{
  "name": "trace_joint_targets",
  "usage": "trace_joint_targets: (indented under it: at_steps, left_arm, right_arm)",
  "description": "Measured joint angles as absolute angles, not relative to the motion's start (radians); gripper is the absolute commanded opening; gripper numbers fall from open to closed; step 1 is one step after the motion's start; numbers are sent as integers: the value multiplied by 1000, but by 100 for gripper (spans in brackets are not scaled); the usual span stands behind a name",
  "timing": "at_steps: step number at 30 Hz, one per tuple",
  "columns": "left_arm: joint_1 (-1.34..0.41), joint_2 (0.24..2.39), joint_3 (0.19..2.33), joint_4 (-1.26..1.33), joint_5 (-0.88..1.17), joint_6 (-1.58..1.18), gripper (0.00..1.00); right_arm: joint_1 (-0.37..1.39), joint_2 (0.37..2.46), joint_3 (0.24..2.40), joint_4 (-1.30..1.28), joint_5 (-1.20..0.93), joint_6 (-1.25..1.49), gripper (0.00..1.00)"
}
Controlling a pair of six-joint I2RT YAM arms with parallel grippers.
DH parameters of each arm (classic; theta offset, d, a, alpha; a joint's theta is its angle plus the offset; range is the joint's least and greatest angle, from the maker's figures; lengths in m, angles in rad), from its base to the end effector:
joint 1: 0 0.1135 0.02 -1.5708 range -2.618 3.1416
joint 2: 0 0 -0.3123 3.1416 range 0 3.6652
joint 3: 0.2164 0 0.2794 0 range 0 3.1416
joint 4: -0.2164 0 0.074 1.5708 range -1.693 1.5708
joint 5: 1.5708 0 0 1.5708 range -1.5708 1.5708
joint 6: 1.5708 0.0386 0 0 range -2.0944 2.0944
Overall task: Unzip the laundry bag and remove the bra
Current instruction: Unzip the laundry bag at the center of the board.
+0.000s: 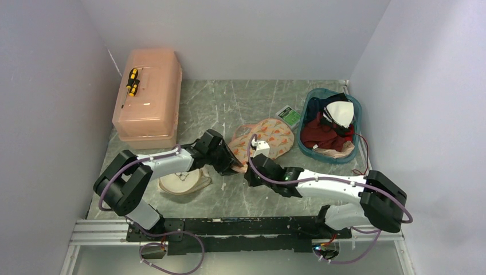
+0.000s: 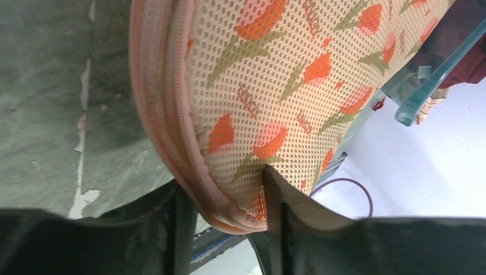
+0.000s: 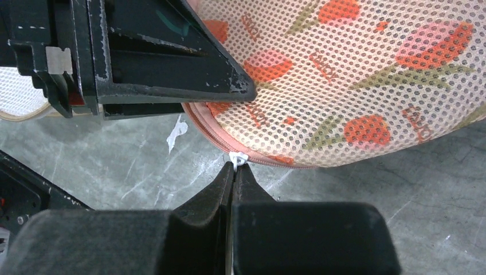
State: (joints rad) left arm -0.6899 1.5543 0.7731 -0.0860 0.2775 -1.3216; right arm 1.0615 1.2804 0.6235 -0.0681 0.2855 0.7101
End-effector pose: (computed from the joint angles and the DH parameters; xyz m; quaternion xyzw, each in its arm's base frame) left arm 0.2422 -0.2136 0.1915 -0.2435 0.8985 -0.3578 0.0731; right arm 0.1394 0.2273 0.2200 -0.1003 0.8989 0.2325 0.3575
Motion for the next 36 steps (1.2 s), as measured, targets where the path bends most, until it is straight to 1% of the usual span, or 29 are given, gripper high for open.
trace_joint_targets:
  at_steps: [7,10,34,35,36]
  left_arm:
    - [-681,1554,785,-115,244,-1323,11]
    - [-681,1554,801,-118,241,-1320,3]
    - [-672,1553,798,-139,239,-1324,3]
    - [-671,1552,796,-139,239,-1324,4]
    - [-671,1549,791,-137,239,-1324,7]
  right_arm:
    - [1061,1303,651,-115,281,728,0]
    - [1061,1301,651,-124,280,734,0]
    - [1062,1256,561,-128,316,784,0]
    - [1062,1253,561,-128,316,783,3]
    - [1062,1249,561,-128,315,782,16]
